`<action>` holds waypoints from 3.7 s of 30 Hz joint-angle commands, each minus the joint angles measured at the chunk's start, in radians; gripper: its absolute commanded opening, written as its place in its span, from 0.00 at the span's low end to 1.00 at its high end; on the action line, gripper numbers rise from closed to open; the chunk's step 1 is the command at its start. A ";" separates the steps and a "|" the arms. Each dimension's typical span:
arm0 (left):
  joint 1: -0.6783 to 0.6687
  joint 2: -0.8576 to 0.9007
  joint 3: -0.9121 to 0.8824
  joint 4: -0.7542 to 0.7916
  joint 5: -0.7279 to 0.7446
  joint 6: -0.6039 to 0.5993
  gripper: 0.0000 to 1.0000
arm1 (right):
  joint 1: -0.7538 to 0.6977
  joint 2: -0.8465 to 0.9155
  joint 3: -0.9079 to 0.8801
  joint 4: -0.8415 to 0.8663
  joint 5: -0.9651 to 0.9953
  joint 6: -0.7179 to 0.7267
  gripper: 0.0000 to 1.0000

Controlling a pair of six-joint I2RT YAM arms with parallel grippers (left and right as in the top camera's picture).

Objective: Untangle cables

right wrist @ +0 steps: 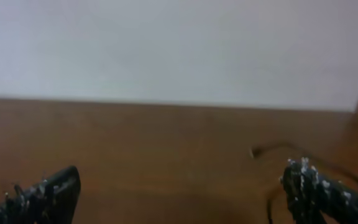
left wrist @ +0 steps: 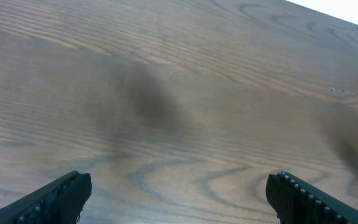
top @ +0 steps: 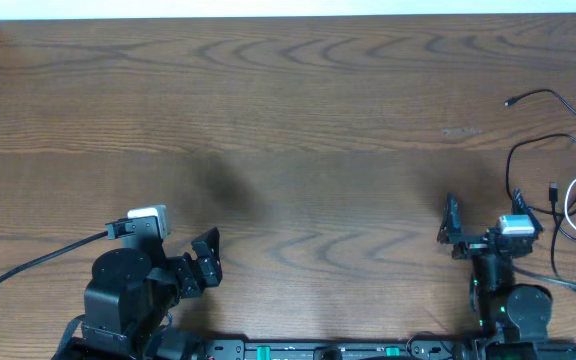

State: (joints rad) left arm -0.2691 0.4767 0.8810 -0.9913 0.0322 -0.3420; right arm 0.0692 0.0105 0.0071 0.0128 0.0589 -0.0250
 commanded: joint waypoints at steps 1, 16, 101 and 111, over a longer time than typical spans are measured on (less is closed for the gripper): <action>-0.001 -0.001 -0.004 -0.002 0.002 0.009 0.95 | 0.002 -0.006 -0.002 -0.081 0.047 -0.025 0.99; -0.001 -0.001 -0.004 -0.002 0.002 0.009 0.95 | -0.005 -0.006 -0.002 -0.082 0.038 0.042 0.99; 0.195 -0.475 -0.877 1.192 0.198 0.480 0.95 | -0.018 -0.005 -0.002 -0.080 0.039 0.072 0.99; 0.206 -0.475 -0.877 0.943 0.278 0.466 0.95 | -0.018 -0.005 -0.002 -0.080 0.039 0.072 0.99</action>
State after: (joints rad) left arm -0.0669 0.0101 0.0105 0.0040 0.2428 0.1131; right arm 0.0547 0.0120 0.0067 -0.0631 0.0937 0.0383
